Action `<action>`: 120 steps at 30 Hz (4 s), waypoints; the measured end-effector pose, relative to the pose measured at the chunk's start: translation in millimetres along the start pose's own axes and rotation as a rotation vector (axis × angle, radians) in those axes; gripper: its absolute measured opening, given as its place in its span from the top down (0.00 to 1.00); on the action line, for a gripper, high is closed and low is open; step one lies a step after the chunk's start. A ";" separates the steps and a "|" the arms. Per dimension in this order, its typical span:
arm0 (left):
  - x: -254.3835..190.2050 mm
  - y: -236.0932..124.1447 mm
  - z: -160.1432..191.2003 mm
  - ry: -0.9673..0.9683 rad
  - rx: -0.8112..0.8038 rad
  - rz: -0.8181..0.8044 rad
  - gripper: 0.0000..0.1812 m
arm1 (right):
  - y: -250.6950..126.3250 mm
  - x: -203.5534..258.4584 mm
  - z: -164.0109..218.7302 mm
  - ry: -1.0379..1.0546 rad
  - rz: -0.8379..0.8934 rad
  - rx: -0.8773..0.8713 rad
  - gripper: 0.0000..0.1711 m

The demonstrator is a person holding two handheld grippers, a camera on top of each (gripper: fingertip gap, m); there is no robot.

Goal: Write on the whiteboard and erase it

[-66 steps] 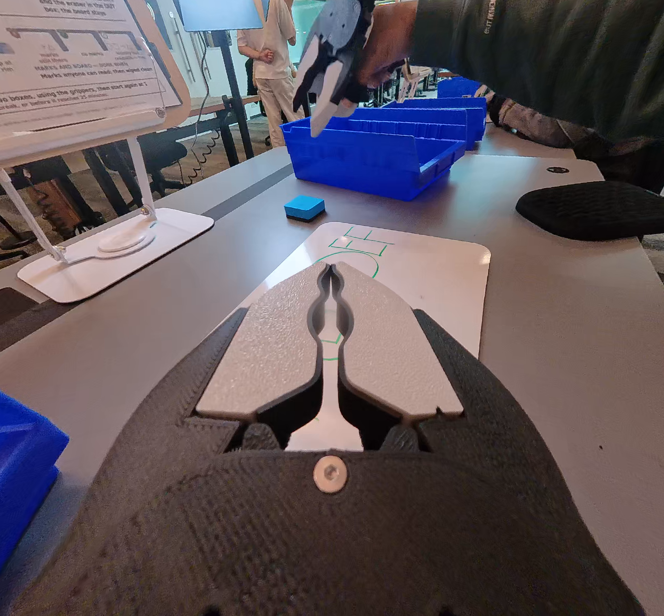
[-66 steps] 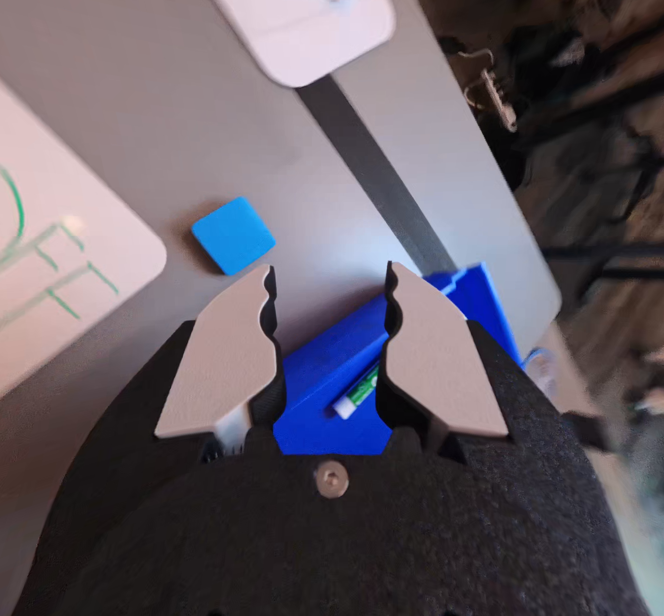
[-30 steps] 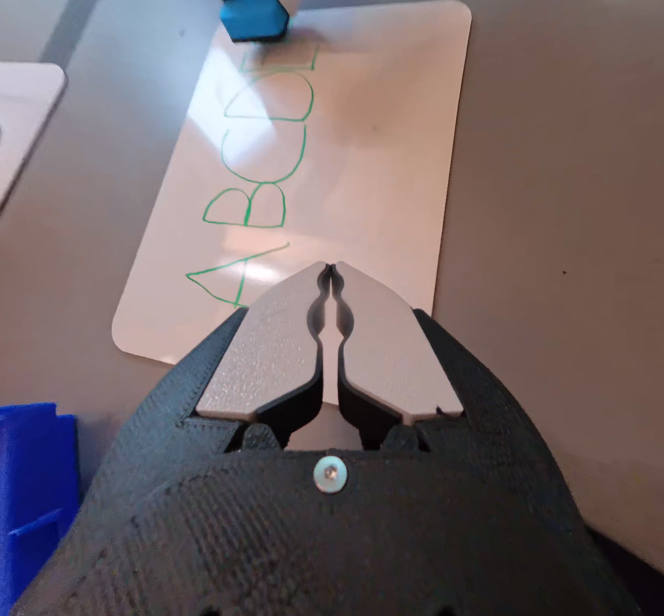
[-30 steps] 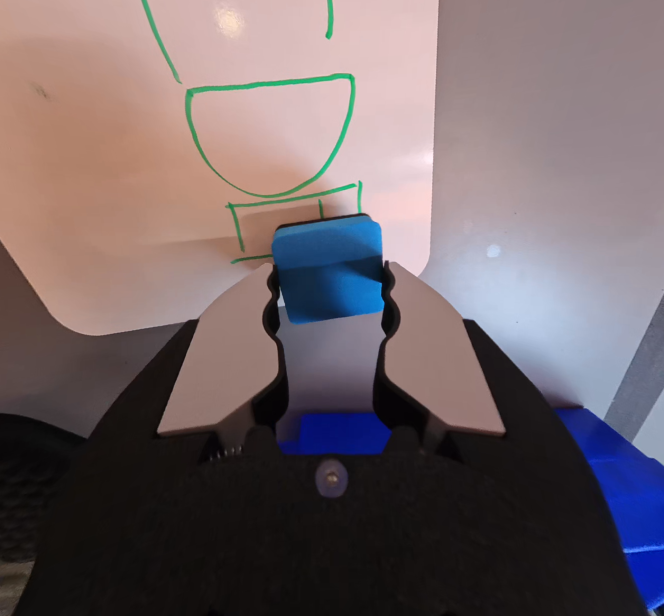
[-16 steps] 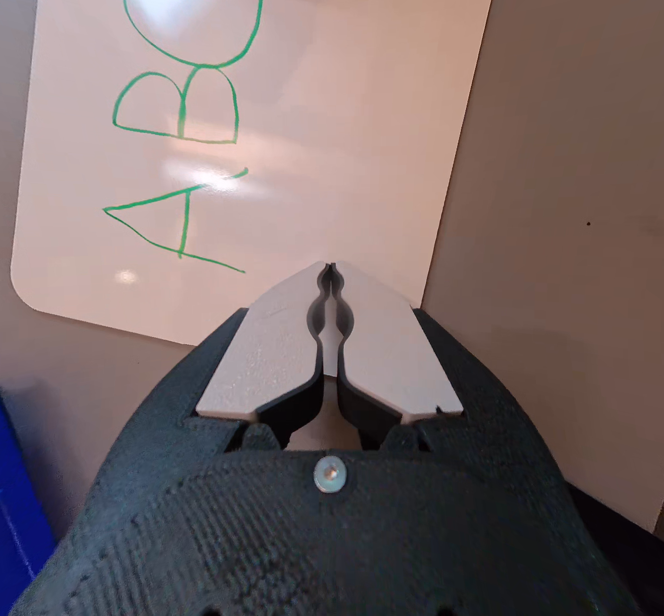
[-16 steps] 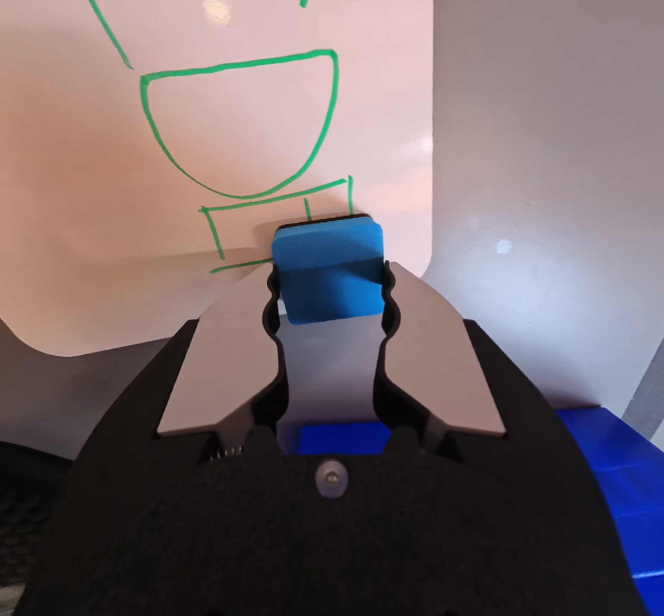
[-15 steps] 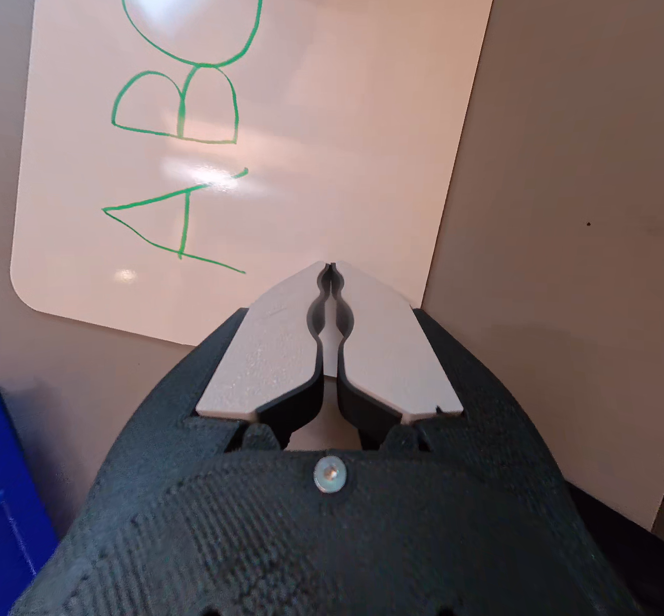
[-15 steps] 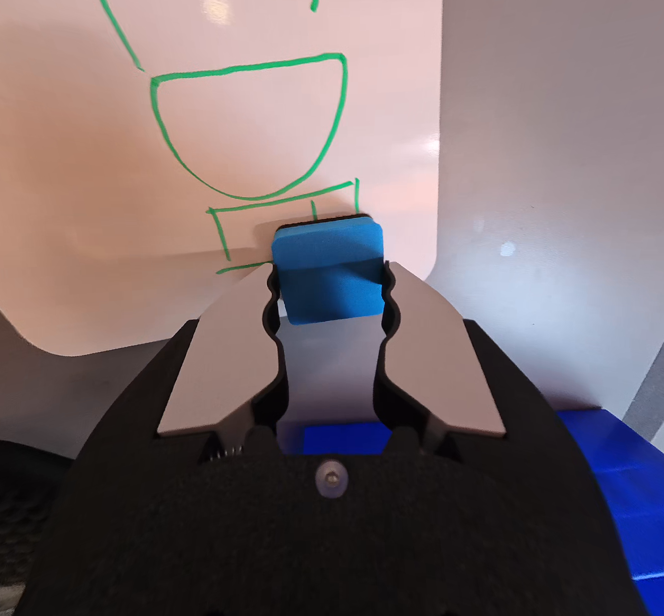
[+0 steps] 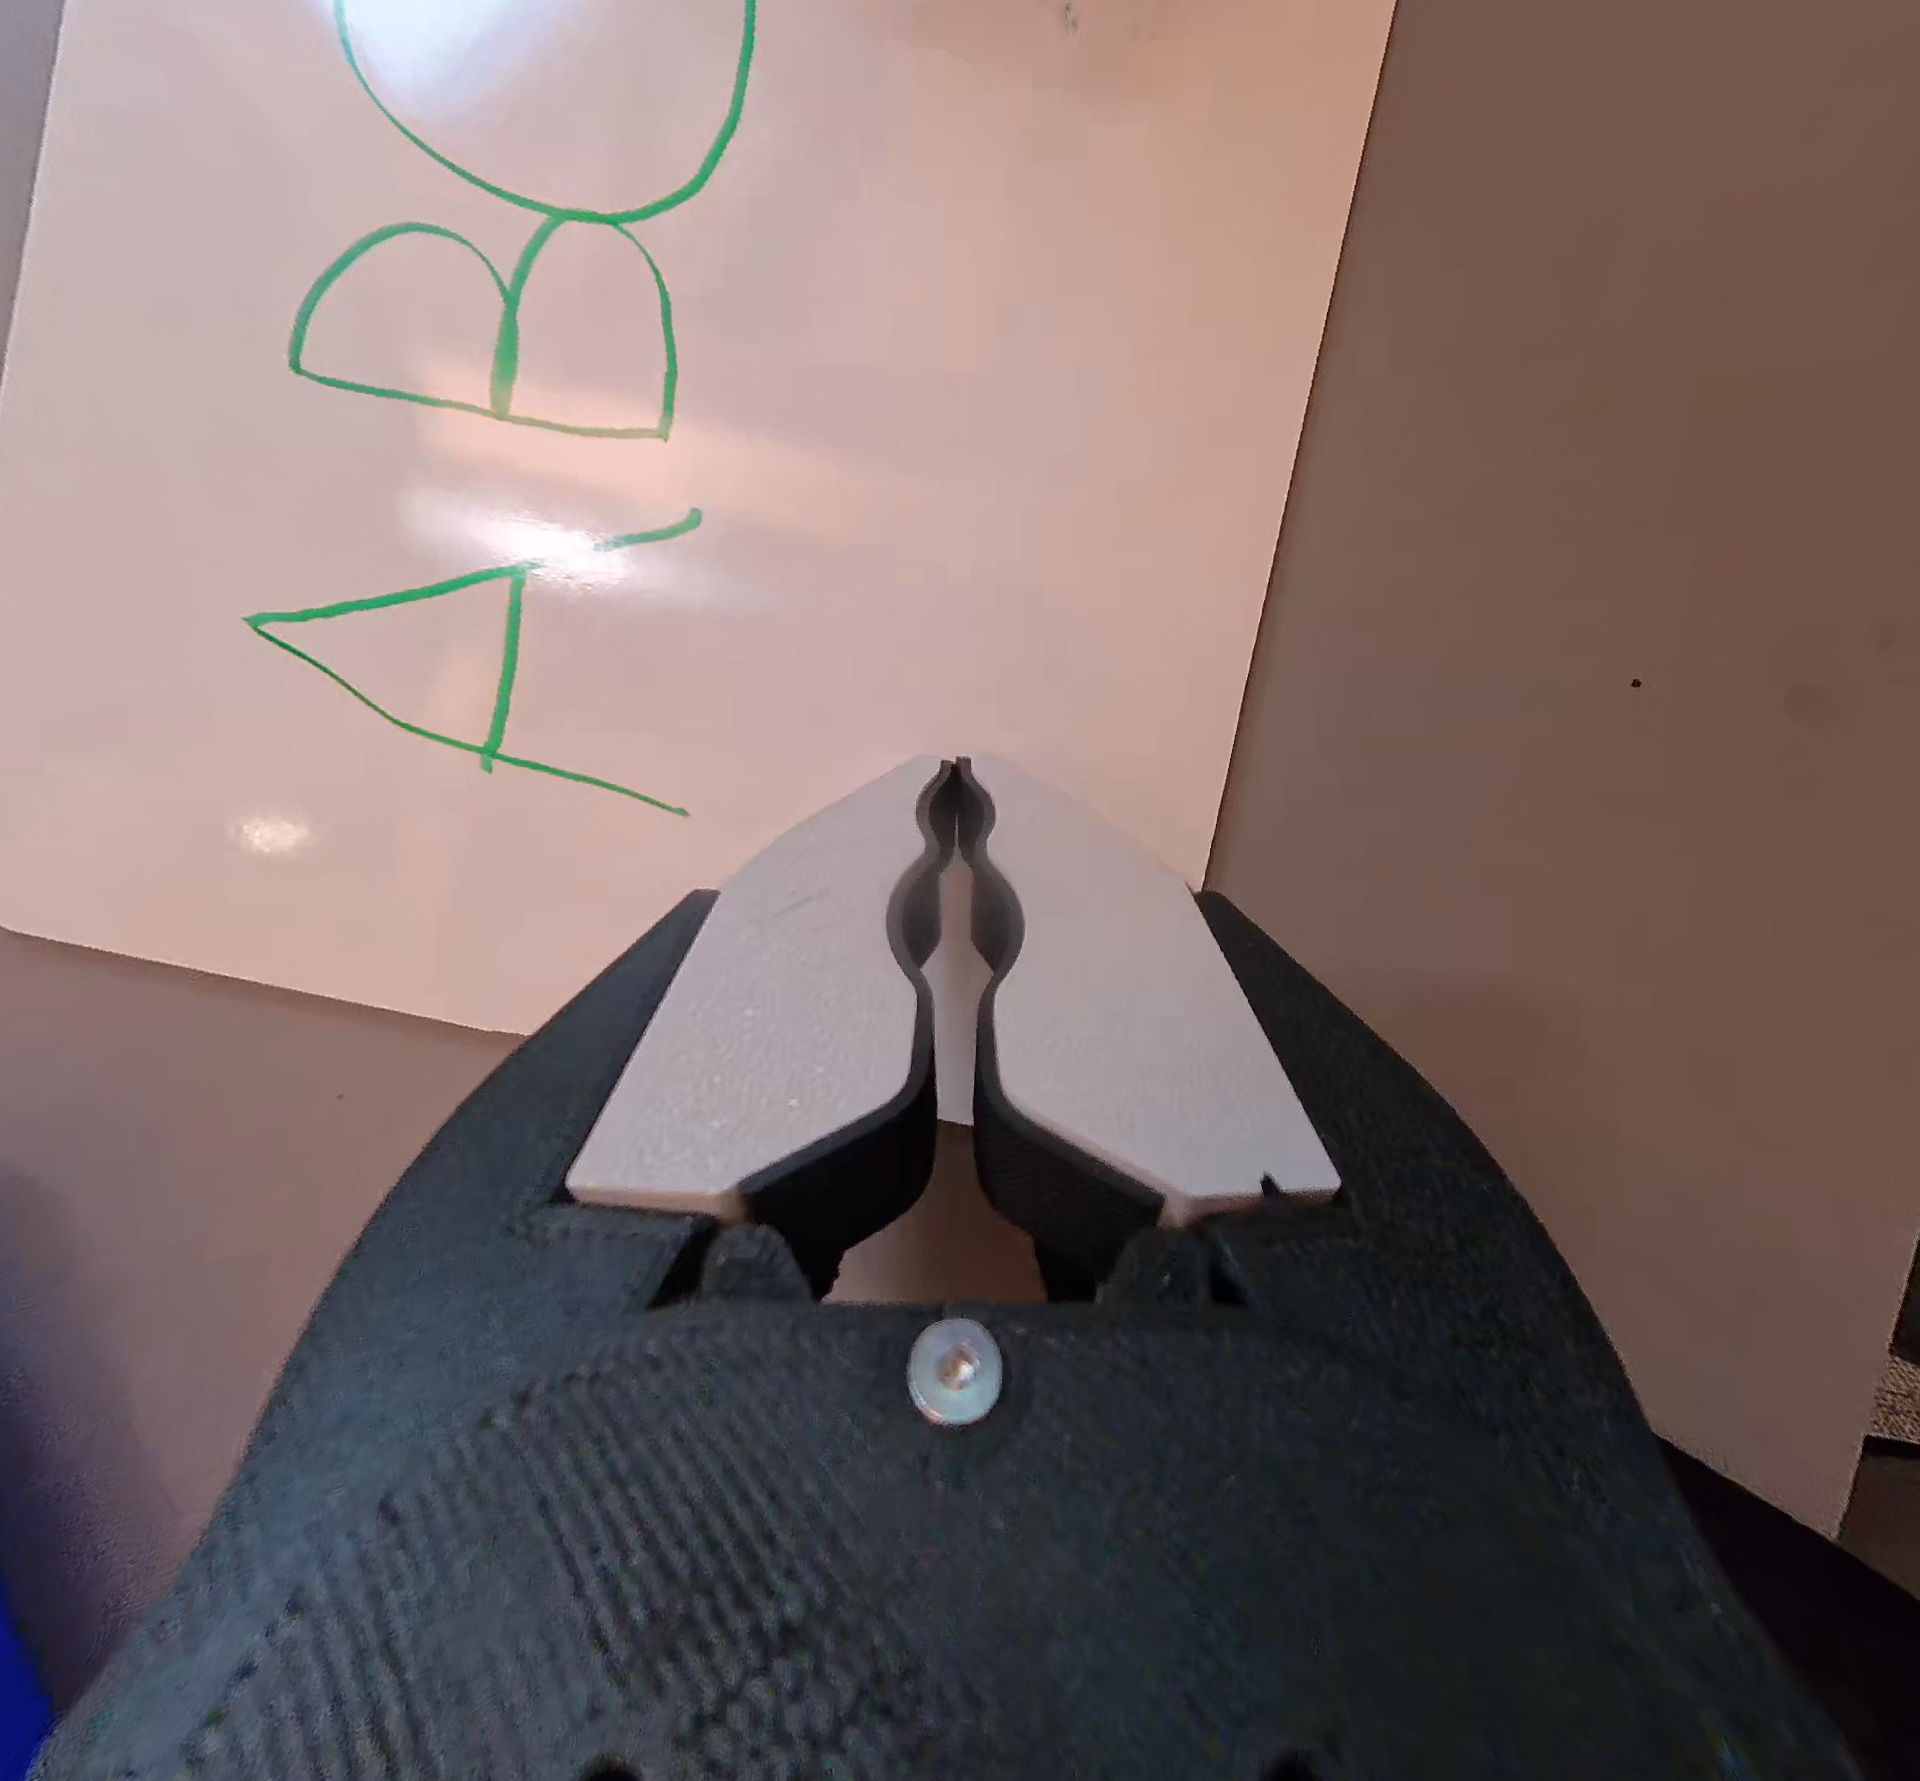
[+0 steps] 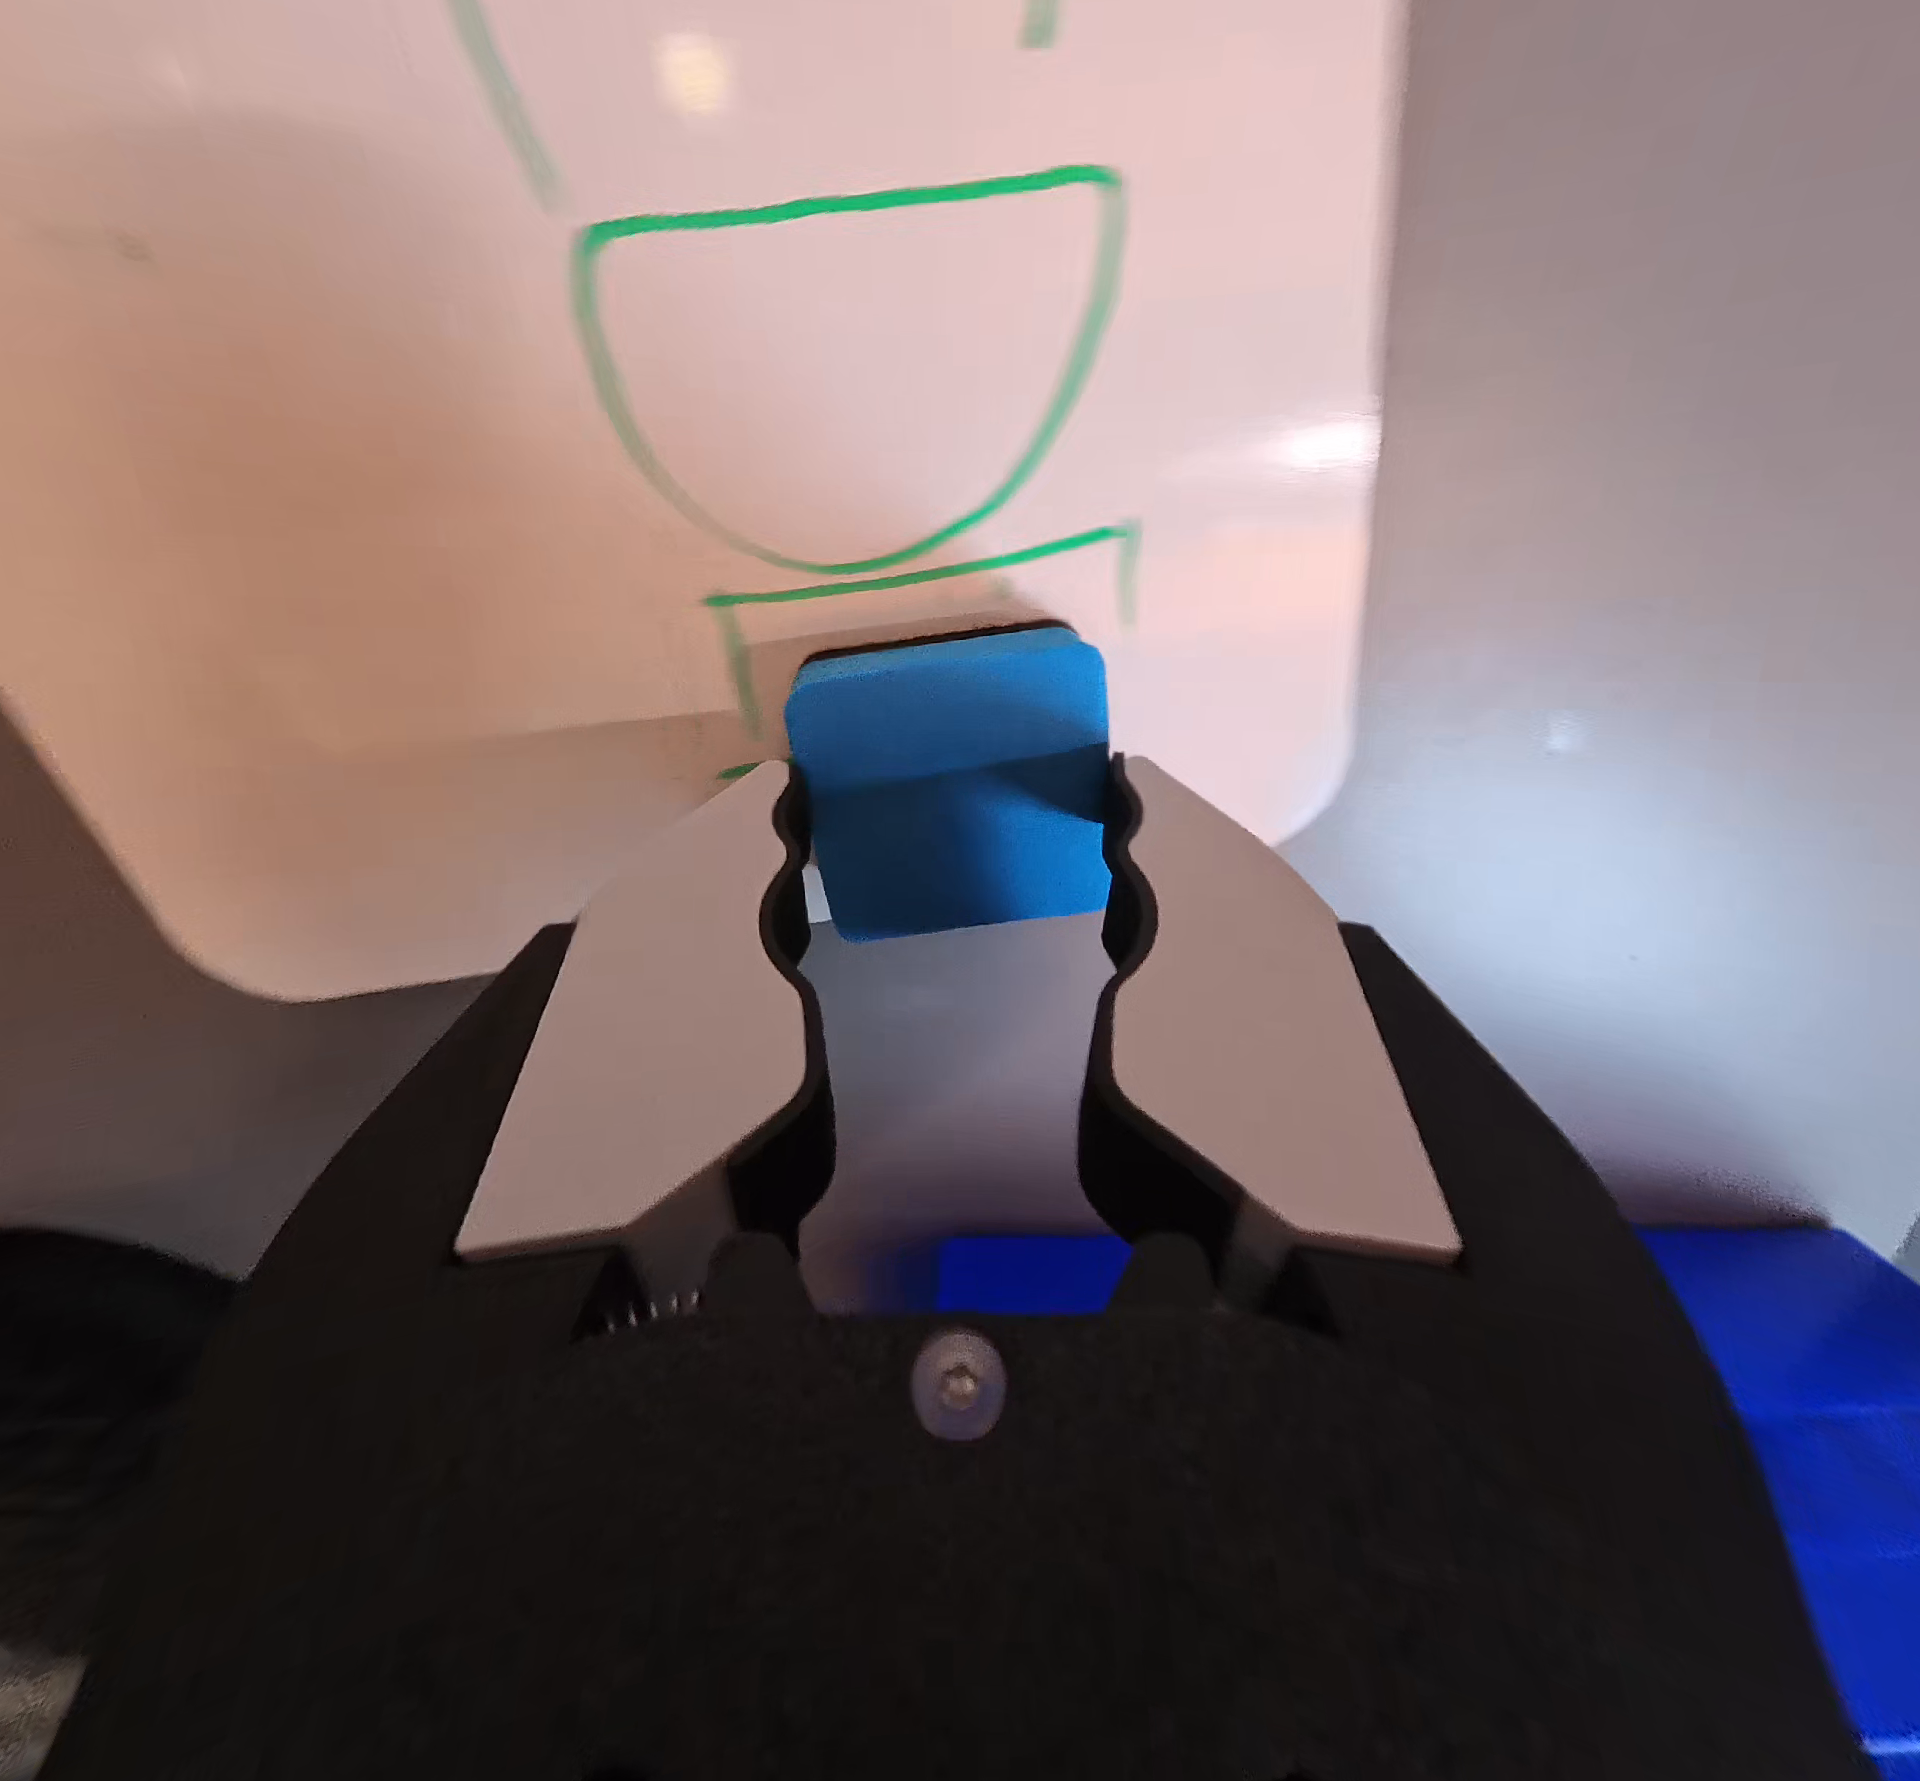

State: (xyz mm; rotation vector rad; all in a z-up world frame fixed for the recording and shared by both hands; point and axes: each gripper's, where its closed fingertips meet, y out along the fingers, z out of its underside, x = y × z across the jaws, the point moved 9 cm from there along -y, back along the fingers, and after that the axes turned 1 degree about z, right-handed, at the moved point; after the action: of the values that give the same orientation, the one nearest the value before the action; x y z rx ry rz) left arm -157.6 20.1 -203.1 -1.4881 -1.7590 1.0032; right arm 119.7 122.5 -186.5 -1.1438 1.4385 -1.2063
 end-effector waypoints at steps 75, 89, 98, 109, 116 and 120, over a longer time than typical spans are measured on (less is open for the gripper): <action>18.2 -11.7 24.0 -0.019 0.032 0.003 0.46 | 11.1 -4.8 -44.9 -0.178 -0.051 0.112 0.66; 15.4 -12.7 23.1 -0.021 0.044 0.003 0.50 | 15.6 -49.2 -52.3 -0.042 -0.048 0.177 0.66; 15.5 -13.1 23.4 -0.020 0.034 0.003 0.53 | 15.3 -22.2 -63.0 -0.146 -0.064 0.163 0.66; 12.7 -12.6 22.2 -0.009 0.018 0.007 0.59 | 15.6 -27.4 -66.3 -0.079 -0.057 0.171 0.66; 6.3 -16.0 15.0 0.062 0.017 0.010 1.00 | 14.1 -14.0 -61.5 -0.135 -0.066 0.190 0.66; 8.6 -11.2 17.9 0.001 0.009 0.060 1.00 | 14.2 -25.0 -56.8 -0.067 -0.073 0.165 0.66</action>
State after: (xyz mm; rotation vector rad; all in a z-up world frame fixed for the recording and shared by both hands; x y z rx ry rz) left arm -179.9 24.8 -203.0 -1.5435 -1.7158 1.0384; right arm 66.5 156.8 -192.4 -1.1202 1.2324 -1.2995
